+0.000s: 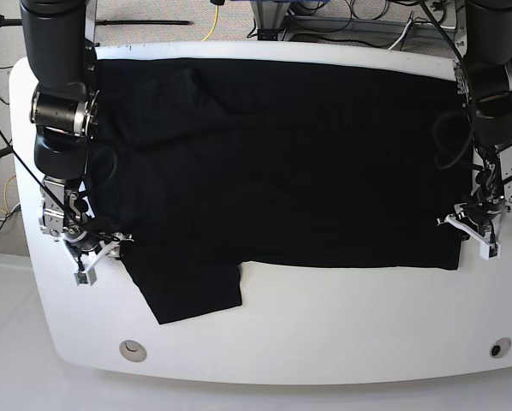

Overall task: Fold the T-shirt properly
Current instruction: 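Adjust the grip on the hem corners with both grippers, then lift the hem and fold it toward the shoulder edge with both grippers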

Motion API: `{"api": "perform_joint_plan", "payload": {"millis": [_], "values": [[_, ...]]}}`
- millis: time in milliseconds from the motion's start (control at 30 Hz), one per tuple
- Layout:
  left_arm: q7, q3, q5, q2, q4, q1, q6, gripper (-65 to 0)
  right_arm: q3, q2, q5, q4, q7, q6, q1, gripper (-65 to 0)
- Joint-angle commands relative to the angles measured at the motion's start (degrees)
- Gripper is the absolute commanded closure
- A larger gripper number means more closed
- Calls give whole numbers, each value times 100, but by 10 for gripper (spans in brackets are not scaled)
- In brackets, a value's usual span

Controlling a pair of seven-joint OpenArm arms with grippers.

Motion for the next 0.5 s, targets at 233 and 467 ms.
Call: {"api": "perform_joint_plan", "payload": {"millis": [233, 467], "values": [[-62, -14, 1, -65, 75, -108, 12, 0, 4, -113, 75, -241, 487, 103, 345, -334], [-57, -11, 15, -74, 71, -111, 25, 0, 8, -332, 53, -230, 573, 59, 305, -332]]}}
